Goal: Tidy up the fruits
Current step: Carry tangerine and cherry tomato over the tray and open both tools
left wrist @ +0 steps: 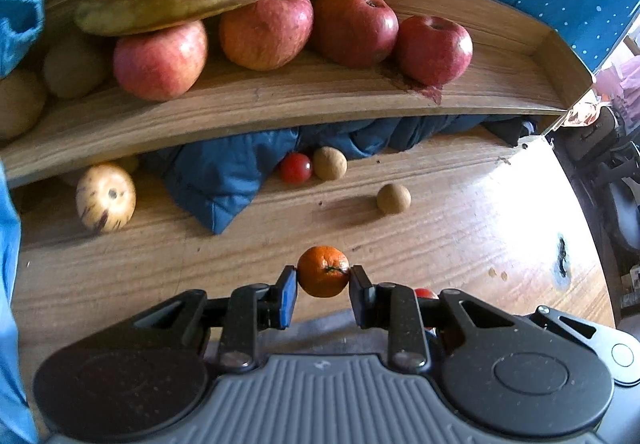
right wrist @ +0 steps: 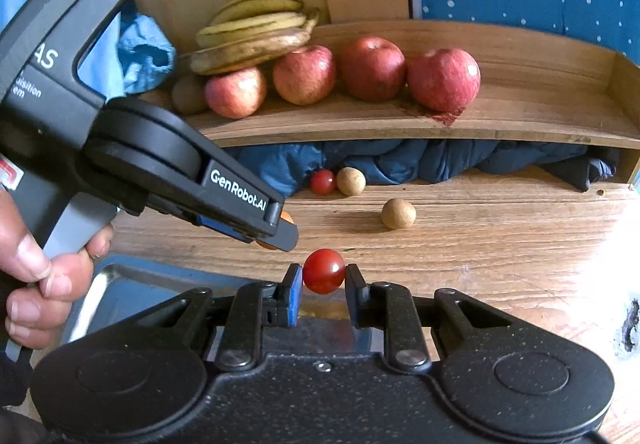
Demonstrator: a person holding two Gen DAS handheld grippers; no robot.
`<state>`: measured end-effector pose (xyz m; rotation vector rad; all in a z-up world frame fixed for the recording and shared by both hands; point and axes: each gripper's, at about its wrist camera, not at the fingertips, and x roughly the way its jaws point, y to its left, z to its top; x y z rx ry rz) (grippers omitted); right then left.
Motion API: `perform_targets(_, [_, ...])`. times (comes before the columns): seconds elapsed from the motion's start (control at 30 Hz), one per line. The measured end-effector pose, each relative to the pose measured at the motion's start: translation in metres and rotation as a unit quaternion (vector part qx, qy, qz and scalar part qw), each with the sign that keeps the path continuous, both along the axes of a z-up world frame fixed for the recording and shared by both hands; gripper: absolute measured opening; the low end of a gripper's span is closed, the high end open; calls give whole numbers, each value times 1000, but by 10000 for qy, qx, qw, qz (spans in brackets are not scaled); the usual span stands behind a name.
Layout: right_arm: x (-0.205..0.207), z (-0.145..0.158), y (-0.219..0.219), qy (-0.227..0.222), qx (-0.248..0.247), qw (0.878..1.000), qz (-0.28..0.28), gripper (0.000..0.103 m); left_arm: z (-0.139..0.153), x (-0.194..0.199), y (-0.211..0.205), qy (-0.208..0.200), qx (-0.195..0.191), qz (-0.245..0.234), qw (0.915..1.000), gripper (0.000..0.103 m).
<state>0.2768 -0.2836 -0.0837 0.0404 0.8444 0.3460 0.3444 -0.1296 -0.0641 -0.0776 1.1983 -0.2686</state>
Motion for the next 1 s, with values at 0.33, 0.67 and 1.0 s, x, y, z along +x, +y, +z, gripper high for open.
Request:
perform_targets(0.33, [-30,8,7,22,-22,9996,282,24,9,-38,18,-5,-11,332,9994,30])
perform_targets(0.67, [-50,5,22,125,-56,9971,755,24,11,-76,54,69,20,974,9952,31])
perform_targets(1.0, [-64,-3,31,324,-112,9945,994,24,4,-104,79,195,99,1420,9896,31])
